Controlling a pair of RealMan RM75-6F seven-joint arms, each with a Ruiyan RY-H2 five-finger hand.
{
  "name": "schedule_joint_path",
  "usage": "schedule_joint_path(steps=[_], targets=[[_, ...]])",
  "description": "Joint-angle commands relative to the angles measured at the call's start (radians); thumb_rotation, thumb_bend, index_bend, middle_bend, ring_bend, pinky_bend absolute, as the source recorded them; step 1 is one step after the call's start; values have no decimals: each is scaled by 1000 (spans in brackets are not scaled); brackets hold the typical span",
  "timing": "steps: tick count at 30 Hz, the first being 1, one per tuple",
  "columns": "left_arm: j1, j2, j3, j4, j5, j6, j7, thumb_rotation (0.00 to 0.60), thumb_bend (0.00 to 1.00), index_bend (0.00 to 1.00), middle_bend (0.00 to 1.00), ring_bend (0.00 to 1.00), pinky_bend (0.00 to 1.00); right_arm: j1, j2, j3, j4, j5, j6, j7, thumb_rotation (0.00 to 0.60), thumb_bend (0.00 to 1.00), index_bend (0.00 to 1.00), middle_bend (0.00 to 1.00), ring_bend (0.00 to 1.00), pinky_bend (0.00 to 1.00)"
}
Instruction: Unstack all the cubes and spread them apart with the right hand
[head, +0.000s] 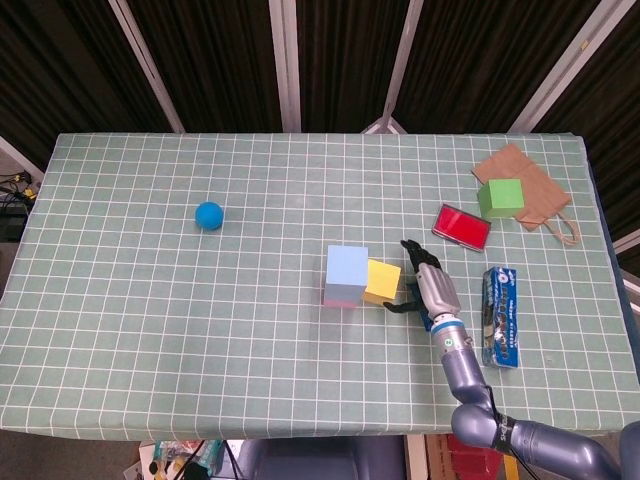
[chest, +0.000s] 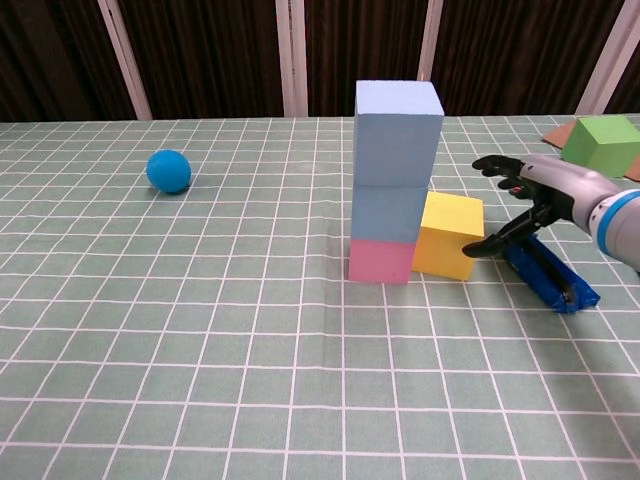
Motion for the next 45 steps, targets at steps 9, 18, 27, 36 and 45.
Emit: schedule_joint_path(steps=[9,18,27,36,45], targets=[[-1,3,2,-2,2,-5,-3,600,255,47,0,0,0,18,-31,5,37,-5,-33,32,600,103,18,74,111,0],[-4,5,-1,-3,-8,-15,-1,600,255,47,0,0,0,34,-80,16,74,-18,-24,50,600,103,100,206,220,0],[-7,7,-4,-4,-16,-23,-5,600,255,47,0,0,0,44,-113,27,102,-9,-9,43,600,99,217,281,278,0],[-6,10,-4,-5,-17,-25,-9,600,255,47,0,0,0,41,-131,32,112,-4,25,19,600,163,517,445,400,8],[-6,12,-5,-5,-20,-26,-12,600,254,47,0,0,0,24,-136,64,112,-18,73,51,600,191,537,508,475,67]])
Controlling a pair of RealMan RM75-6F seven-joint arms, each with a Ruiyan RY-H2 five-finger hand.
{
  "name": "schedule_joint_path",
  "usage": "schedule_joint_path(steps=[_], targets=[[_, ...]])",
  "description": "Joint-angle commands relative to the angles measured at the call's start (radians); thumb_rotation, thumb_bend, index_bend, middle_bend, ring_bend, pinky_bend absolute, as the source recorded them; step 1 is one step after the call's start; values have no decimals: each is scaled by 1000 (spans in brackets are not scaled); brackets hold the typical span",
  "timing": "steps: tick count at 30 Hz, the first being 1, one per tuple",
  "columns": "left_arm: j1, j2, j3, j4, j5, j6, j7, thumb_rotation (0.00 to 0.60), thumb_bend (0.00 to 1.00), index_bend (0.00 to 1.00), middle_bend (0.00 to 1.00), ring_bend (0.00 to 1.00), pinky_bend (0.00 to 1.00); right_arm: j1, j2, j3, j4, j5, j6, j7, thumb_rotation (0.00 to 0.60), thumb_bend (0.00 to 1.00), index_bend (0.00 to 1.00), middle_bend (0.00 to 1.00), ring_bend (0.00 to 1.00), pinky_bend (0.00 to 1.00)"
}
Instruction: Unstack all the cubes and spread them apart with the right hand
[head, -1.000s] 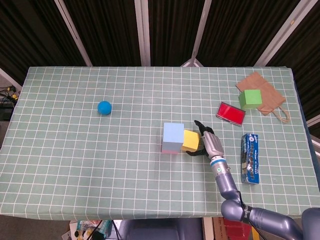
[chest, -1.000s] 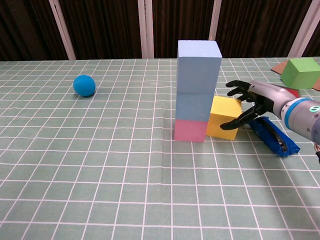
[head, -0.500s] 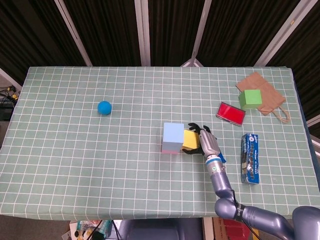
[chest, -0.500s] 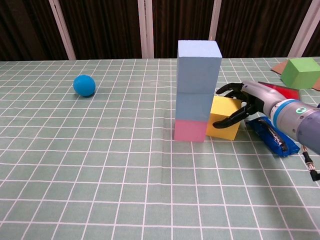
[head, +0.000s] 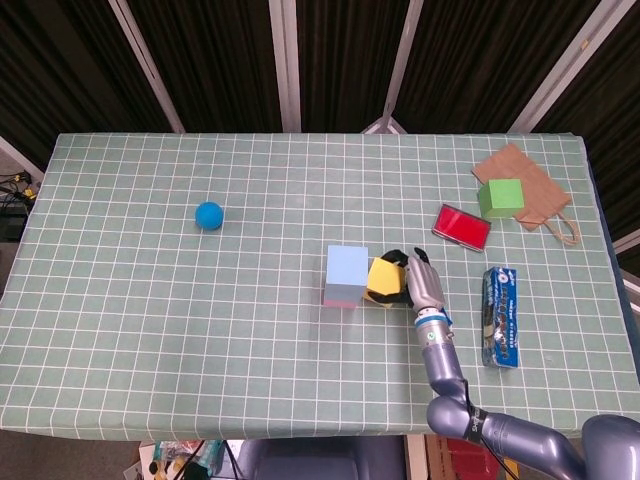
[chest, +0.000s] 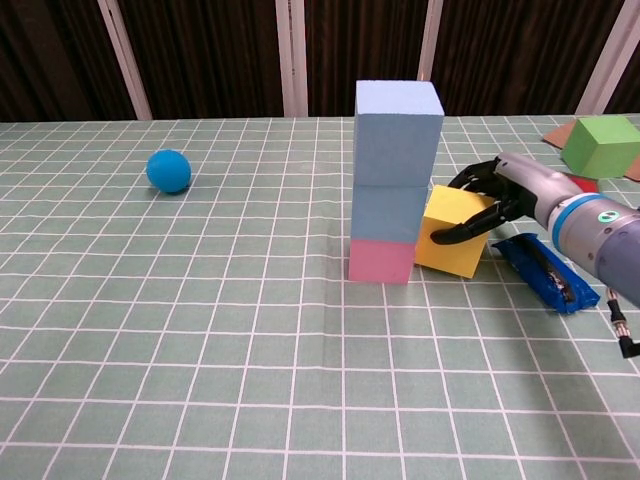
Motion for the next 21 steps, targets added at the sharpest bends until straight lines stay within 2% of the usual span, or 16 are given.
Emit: schedule_joint_path(steps=[1,6,15,21], targets=[[0,0,0,-1,0,-1,2,600,254,47,0,0,0,-4,1,15,-3,-12,21,5,600,192,537,508,475,67],[0,-1,2,-2,4,1,5,600,255,46,0,0,0,0,14,54,10,-9,41,9,600,191,538,508,475,66],[1,3,2,-3,4,1,-2,600,255,46,0,0,0,7,57,116,140,49,33,-16,600,191,537,507,475,66],[2,4,1,-5,3,2,-4,600,255,47,0,0,0,-40,146,123,115,67,-17,29,600,191,537,507,475,66]])
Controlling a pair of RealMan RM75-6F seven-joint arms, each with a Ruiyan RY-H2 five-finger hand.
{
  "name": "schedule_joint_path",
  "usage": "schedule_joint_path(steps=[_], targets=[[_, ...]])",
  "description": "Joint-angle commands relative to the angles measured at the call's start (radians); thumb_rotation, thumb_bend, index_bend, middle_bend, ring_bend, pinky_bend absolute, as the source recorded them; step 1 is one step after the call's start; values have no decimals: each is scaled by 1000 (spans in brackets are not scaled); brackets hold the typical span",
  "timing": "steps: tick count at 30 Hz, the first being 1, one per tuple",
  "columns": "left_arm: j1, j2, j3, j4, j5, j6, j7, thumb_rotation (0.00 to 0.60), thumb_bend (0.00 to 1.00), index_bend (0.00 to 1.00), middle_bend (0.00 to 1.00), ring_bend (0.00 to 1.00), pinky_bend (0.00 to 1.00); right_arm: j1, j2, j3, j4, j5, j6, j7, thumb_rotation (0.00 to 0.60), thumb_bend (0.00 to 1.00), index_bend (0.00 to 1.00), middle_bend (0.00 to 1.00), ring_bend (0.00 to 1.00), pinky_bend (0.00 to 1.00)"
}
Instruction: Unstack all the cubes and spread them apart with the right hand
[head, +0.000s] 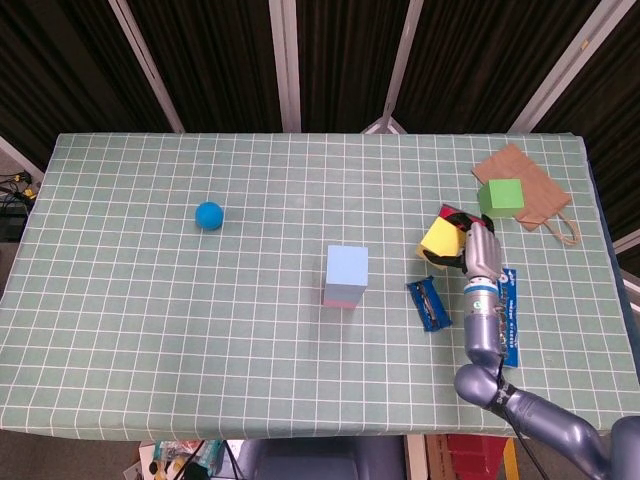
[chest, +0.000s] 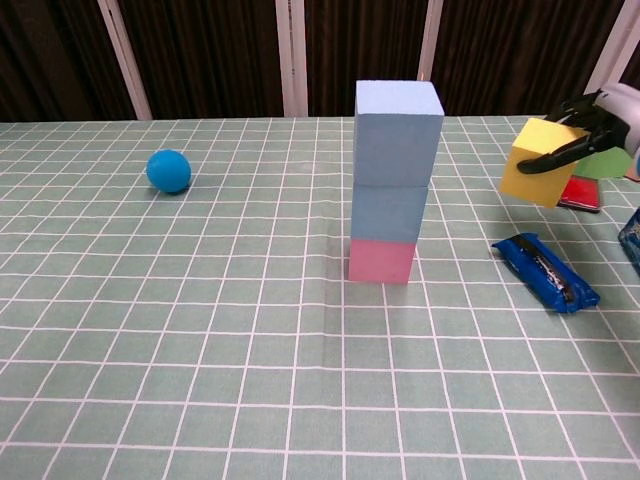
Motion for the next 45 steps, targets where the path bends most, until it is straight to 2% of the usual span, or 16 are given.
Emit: schedule_joint_path(steps=[1,5,6,10,15,18,20,26,30,36,40,45], targets=[[1,0,1,0,2,2,-1,600,255,47,0,0,0,-34,50,-5,-22,-1,-19,24,600,191,535,508,475,67],[4,0,1,0,5,7,-4,600,255,47,0,0,0,-54,94,-25,-39,-13,-58,43,600,192,434,474,401,67],[4,-1,1,-1,5,8,-4,600,255,47,0,0,0,-57,101,-31,-39,-18,-68,49,600,192,366,422,335,67],[7,-1,4,-3,9,13,-2,600,255,47,0,0,0,-63,107,-54,-17,-42,-110,88,600,192,188,265,171,54],[9,-1,4,-2,10,15,-1,600,255,47,0,0,0,-62,89,-79,9,-86,-106,105,600,192,11,86,45,22],[8,0,2,-1,6,12,-7,600,255,47,0,0,0,-63,84,-85,3,-122,-82,118,600,192,0,8,11,3],[8,2,1,0,4,11,-12,600,255,47,0,0,0,-71,105,-88,-32,-142,-84,135,600,192,0,0,1,0],[5,5,-1,2,1,3,-19,600,255,47,0,0,0,-135,281,-91,-281,-219,-124,250,600,176,0,0,0,0],[5,4,6,-2,13,3,-10,600,254,47,0,0,0,-162,433,-80,-424,-277,-243,397,600,156,0,0,0,0],[10,7,14,-4,28,7,-18,600,255,47,0,0,0,-148,582,-86,-514,-413,-433,573,600,154,0,0,0,0],[10,9,13,-2,27,8,-25,600,255,46,0,0,0,-130,624,-85,-550,-517,-533,742,600,154,0,0,0,0],[10,11,12,0,25,8,-32,600,255,46,0,0,0,-98,598,-95,-548,-582,-533,811,600,153,0,0,0,0]])
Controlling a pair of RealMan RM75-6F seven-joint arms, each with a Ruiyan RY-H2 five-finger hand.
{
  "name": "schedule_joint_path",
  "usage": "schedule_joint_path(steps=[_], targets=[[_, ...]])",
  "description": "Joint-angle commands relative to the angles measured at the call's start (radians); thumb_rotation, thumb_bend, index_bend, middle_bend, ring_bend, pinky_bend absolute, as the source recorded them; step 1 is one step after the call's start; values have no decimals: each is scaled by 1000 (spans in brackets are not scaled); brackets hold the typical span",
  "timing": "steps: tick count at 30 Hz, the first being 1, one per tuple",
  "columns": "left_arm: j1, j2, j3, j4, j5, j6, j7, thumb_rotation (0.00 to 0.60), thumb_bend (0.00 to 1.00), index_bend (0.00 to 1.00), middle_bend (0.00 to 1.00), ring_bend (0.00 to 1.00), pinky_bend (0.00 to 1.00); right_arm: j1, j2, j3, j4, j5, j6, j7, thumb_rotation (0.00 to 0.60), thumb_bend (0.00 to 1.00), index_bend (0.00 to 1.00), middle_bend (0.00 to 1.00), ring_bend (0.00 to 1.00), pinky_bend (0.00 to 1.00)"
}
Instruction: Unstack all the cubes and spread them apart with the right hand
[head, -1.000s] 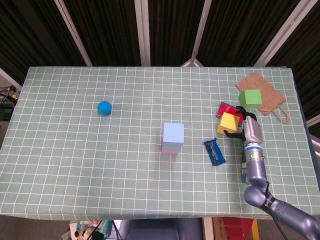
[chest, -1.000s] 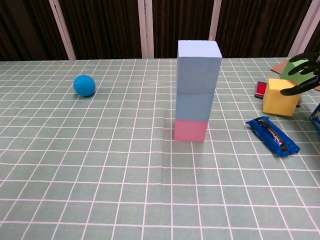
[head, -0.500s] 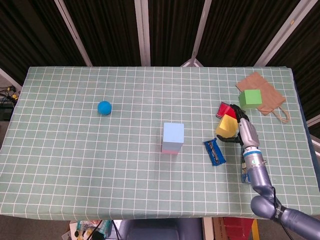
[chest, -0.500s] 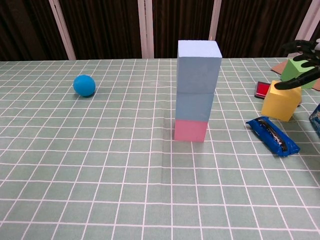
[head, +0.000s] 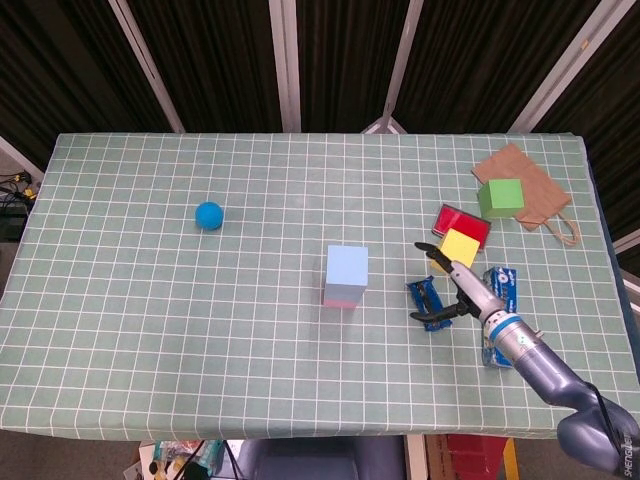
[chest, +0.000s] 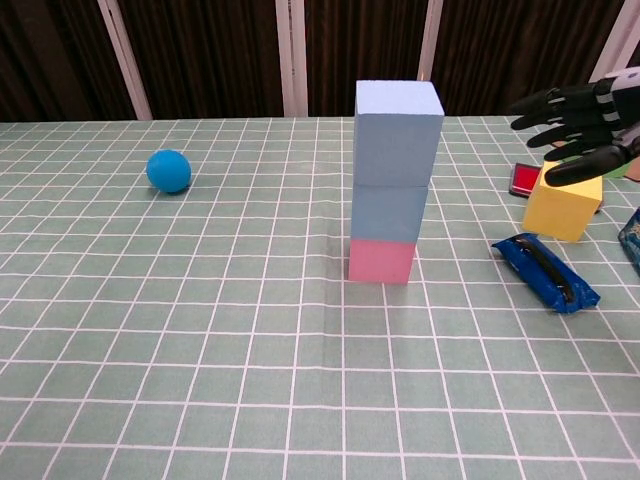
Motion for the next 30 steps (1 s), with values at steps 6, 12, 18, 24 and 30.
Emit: schedule_joint_path(steps=[6,12,18,24,30], targets=[[-2,1,-3,3,-6,-4,-4,600,255,47,0,0,0,60,-62,-8,-23,-14,43,26,600,153,0,0,0,0],[-5,3,-2,4,-4,-9,-6,600,255,46,0,0,0,103,-89,-12,-40,64,66,-29,600,153,0,0,0,0],[-3,7,-4,5,-8,-8,-20,600,255,47,0,0,0,143,-117,-18,-54,130,88,-98,600,153,0,0,0,0],[-3,8,-4,7,-8,-11,-23,600,255,47,0,0,0,199,-173,-31,-60,251,152,-236,600,153,9,39,12,0],[-6,11,-4,6,-13,-18,-21,600,255,47,0,0,0,258,-262,-43,-45,404,280,-420,600,152,115,96,95,0]])
